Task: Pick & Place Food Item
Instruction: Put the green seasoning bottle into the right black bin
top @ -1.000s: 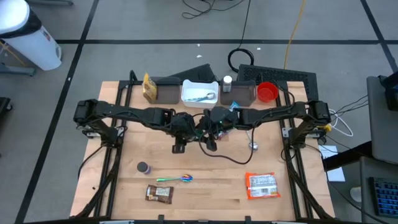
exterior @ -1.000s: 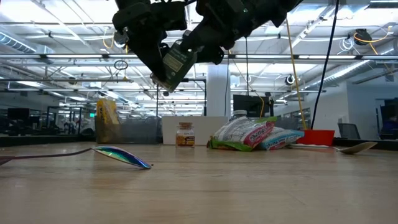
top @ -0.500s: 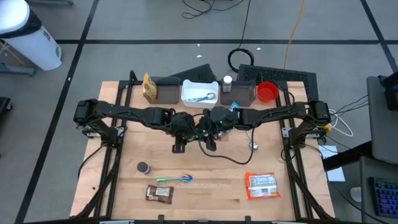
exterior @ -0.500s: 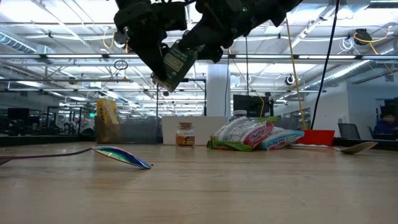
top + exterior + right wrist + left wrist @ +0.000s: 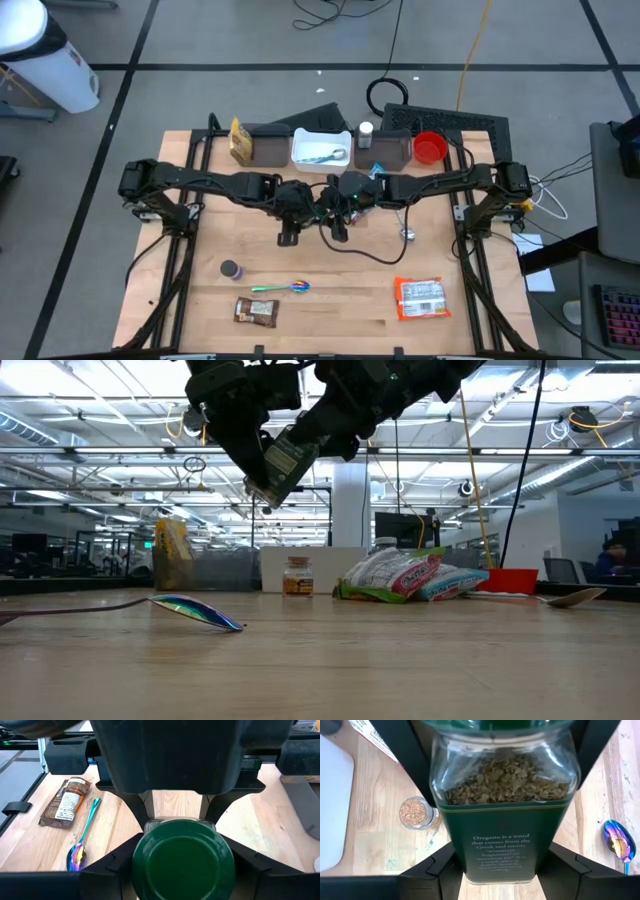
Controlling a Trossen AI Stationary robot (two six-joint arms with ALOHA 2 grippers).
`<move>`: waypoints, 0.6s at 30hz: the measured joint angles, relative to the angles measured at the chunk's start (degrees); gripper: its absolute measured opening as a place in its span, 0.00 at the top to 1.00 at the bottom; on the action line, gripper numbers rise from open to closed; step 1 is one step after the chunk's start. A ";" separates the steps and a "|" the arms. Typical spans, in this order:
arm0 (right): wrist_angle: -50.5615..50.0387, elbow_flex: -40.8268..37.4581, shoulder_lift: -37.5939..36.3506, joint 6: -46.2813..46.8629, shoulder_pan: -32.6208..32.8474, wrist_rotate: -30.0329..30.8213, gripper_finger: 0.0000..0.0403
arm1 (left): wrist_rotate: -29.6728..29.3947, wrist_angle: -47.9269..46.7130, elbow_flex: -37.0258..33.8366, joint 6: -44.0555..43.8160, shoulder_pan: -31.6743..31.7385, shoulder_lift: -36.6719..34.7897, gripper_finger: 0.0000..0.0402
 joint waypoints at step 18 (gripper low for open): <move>-2.60 0.00 0.00 -1.20 0.35 3.66 0.51 | -2.58 -5.28 0.00 2.42 -0.11 -0.02 0.36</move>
